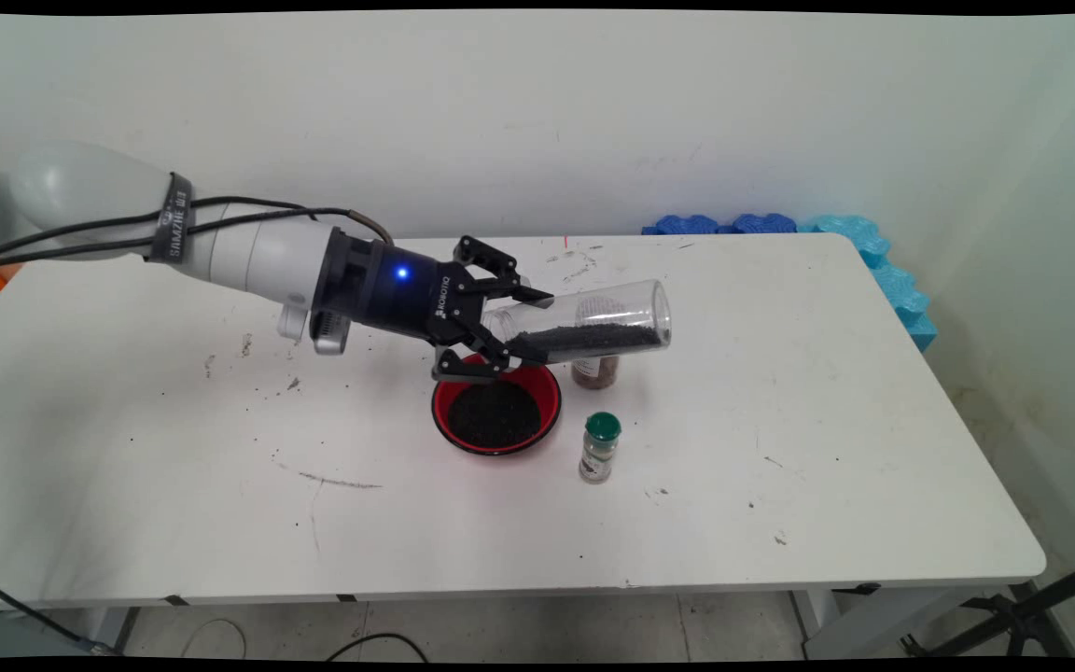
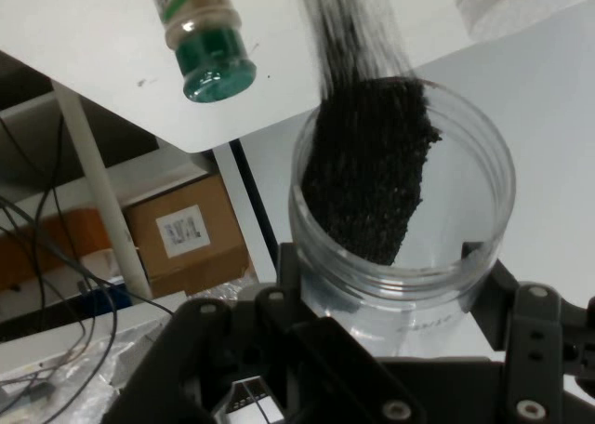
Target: Pour the black seasoning powder in the red bowl
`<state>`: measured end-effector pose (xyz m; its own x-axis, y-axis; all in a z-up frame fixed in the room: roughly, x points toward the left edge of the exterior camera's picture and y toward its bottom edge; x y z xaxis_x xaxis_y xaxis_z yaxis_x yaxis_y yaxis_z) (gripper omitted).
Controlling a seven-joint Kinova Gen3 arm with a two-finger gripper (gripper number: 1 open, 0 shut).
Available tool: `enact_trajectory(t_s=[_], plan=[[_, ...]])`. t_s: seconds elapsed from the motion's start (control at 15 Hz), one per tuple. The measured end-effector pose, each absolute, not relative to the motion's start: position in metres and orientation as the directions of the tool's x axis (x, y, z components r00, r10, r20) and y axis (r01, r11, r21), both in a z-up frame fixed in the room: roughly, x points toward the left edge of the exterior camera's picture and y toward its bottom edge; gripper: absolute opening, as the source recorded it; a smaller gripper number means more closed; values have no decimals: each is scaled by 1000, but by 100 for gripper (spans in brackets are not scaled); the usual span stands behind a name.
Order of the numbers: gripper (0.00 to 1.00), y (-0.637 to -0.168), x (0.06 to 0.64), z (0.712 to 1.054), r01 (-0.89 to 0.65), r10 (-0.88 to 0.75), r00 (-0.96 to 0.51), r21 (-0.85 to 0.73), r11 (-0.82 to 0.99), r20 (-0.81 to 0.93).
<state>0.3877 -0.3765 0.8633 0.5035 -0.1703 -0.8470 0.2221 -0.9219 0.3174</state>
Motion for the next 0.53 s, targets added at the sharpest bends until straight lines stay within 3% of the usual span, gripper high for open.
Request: enact_trajectory(t_s=[0.53], plan=[[0,-378,383,861,285,-129,459,283,-916,-879]])
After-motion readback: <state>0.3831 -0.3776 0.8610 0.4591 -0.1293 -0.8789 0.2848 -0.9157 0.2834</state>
